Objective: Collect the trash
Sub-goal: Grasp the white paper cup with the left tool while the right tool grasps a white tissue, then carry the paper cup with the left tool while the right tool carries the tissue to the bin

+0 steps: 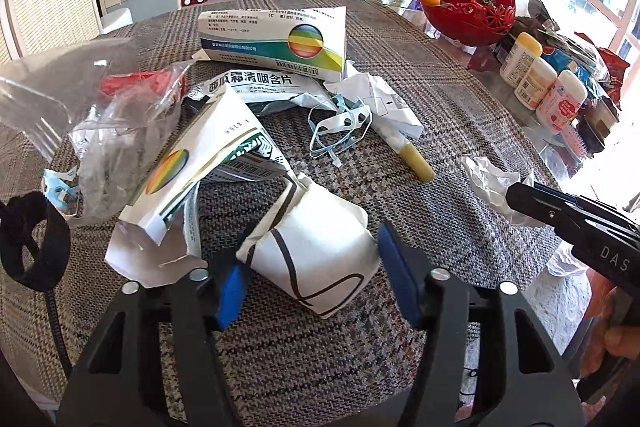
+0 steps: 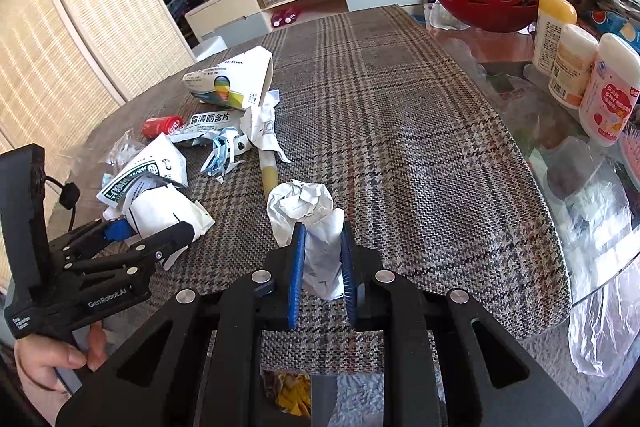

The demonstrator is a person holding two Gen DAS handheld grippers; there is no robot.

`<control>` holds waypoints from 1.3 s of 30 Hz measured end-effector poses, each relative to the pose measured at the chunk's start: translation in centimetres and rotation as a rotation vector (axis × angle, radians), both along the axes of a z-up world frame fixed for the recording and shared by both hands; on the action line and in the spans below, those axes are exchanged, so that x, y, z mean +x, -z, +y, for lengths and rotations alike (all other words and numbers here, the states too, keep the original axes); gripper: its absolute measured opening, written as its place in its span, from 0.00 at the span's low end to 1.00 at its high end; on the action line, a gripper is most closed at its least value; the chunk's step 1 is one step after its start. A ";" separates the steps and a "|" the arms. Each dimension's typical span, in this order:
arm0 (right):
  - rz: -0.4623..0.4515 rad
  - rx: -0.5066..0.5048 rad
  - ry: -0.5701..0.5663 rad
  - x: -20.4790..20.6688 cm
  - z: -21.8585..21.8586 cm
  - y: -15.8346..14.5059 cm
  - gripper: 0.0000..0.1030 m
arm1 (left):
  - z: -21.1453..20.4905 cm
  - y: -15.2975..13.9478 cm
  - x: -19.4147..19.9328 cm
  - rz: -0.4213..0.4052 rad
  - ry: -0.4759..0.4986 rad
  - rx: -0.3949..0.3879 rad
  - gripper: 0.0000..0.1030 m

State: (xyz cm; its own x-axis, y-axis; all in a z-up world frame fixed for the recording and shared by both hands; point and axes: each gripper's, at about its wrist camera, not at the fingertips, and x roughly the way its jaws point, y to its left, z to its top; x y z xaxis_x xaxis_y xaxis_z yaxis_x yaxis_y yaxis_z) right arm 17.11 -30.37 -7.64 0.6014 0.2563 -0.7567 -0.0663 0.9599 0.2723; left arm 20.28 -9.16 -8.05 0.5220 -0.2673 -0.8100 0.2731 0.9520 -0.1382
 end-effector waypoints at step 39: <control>0.091 -0.012 -0.170 -15.7 7.0 6.2 0.19 | 5.0 4.6 -21.0 0.074 -0.046 -0.026 0.45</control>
